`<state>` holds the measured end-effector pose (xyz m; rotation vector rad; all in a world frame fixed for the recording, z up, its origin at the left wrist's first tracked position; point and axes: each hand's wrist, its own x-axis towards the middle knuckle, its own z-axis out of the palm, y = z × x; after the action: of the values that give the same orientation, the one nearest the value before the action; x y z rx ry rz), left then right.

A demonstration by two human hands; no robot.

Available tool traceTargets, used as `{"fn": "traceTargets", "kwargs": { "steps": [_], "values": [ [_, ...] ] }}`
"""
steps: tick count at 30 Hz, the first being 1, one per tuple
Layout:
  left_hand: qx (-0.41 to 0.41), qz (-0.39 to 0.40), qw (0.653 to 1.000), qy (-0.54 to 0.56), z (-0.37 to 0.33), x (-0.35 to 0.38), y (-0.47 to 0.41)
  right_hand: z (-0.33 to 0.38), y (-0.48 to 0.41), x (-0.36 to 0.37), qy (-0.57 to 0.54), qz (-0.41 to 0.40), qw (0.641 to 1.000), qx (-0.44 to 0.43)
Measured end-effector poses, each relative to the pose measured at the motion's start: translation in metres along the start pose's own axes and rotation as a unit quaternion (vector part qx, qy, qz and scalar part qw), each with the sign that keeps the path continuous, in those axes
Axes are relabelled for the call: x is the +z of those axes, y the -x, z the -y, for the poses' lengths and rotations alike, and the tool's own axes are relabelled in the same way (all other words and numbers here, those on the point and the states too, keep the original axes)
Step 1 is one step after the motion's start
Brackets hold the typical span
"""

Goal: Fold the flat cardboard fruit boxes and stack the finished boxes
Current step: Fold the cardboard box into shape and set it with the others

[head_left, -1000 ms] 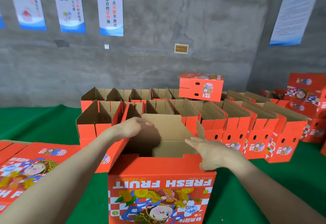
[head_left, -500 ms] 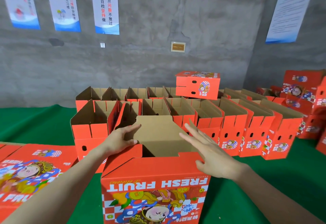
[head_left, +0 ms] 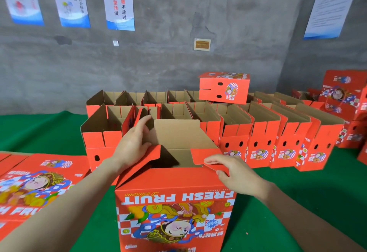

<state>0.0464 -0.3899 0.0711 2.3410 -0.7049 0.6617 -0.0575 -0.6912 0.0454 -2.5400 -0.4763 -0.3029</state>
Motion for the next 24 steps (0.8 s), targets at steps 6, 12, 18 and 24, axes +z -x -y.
{"fn": "traceTargets", "kwargs": {
  "steps": [6,12,18,24],
  "values": [
    [0.013,0.009,1.000,0.021,-0.003,-0.006,0.007,-0.001,0.005,0.010,-0.024,-0.037,0.999,-0.012],
    [-0.020,0.144,0.988,0.044,-0.003,-0.001,0.017,0.003,0.005,0.013,-0.049,-0.084,0.995,-0.029],
    [-0.071,0.125,0.956,0.257,-0.013,-0.015,0.028,0.005,0.012,0.012,-0.062,-0.115,0.991,-0.014],
    [-0.080,0.224,0.967,0.086,-0.008,-0.010,0.024,0.018,-0.003,0.002,-0.135,-0.180,0.974,0.004]
  ]
}}
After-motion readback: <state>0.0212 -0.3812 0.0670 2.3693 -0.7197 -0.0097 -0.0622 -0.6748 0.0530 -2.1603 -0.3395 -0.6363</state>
